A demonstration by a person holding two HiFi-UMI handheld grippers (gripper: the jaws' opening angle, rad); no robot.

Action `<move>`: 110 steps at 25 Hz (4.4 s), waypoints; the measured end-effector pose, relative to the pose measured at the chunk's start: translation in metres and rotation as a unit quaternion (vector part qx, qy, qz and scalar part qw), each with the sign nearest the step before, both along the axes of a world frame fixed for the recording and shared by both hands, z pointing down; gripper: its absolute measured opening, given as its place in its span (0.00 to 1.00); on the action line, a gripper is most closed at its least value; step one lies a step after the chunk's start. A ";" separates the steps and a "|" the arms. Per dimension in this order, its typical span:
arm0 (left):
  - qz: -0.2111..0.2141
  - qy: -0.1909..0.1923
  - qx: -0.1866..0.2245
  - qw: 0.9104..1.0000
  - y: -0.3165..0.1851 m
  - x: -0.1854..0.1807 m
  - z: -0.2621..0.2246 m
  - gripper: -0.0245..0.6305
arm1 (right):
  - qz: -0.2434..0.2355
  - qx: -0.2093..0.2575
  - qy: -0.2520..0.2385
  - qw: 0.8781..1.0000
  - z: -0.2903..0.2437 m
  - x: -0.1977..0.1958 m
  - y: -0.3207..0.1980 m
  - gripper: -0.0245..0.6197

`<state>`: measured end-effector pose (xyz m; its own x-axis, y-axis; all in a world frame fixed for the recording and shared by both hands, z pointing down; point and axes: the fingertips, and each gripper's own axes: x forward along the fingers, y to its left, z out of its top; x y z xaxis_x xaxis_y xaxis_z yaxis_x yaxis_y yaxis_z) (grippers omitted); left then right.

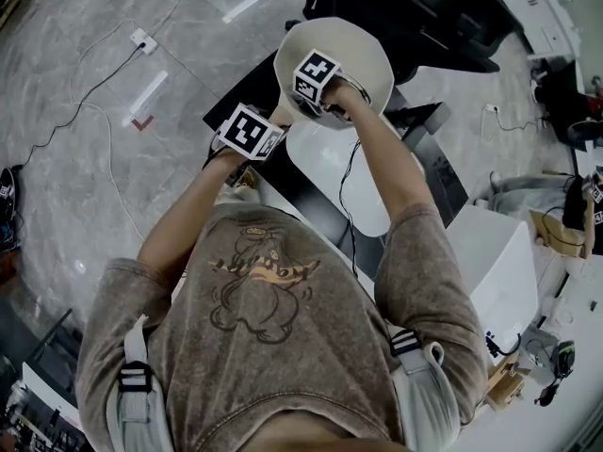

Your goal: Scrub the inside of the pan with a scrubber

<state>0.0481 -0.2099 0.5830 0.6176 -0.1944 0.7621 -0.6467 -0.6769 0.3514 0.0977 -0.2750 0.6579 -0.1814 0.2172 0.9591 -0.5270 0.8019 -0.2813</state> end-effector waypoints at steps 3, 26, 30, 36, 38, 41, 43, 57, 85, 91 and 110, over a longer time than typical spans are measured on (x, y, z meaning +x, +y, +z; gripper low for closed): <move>0.001 0.003 -0.006 1.000 0.002 0.001 -0.001 0.35 | 0.000 0.012 0.002 1.000 0.002 -0.009 -0.012 0.16; -0.006 0.012 -0.024 1.000 0.002 -0.002 0.002 0.35 | 0.097 0.201 -0.008 0.975 0.007 0.024 -0.138 0.17; -0.008 0.016 -0.029 0.999 0.002 -0.003 0.001 0.35 | 0.107 0.205 0.013 0.973 0.008 0.051 -0.144 0.17; -0.003 0.016 -0.034 0.999 0.003 -0.006 0.003 0.35 | 0.128 0.180 0.030 0.975 0.010 0.077 -0.132 0.17; -0.003 0.016 -0.035 0.999 0.003 -0.006 0.003 0.35 | 0.140 0.166 0.034 0.976 0.009 0.083 -0.126 0.17; -0.002 0.016 -0.035 0.999 0.002 -0.004 0.003 0.35 | 0.148 0.144 0.044 0.977 0.009 0.089 -0.114 0.17; -0.001 0.016 -0.036 0.999 0.003 -0.004 0.003 0.35 | 0.146 0.134 0.050 0.979 0.009 0.090 -0.103 0.17; 0.003 0.008 -0.041 0.999 0.004 -0.003 0.004 0.35 | 0.112 -0.001 -0.047 0.993 0.007 0.016 -0.006 0.17; -0.067 0.109 0.173 0.977 -0.033 -0.024 -0.133 0.06 | 0.303 0.379 -0.332 0.809 -0.199 0.021 0.019 0.16; -0.077 0.166 0.263 0.947 -0.029 -0.024 -0.170 0.06 | 0.286 0.515 -0.359 0.724 -0.256 0.017 0.060 0.16; -0.108 0.213 0.392 0.888 -0.012 -0.034 -0.195 0.06 | 0.314 0.587 -0.381 0.641 -0.276 0.020 0.089 0.16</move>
<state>0.0137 -0.2215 0.3880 0.7016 -0.7111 0.0457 -0.7124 -0.6983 0.0701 0.1180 -0.1859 0.3819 -0.3924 -0.9194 -0.0259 -0.9183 0.3932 -0.0463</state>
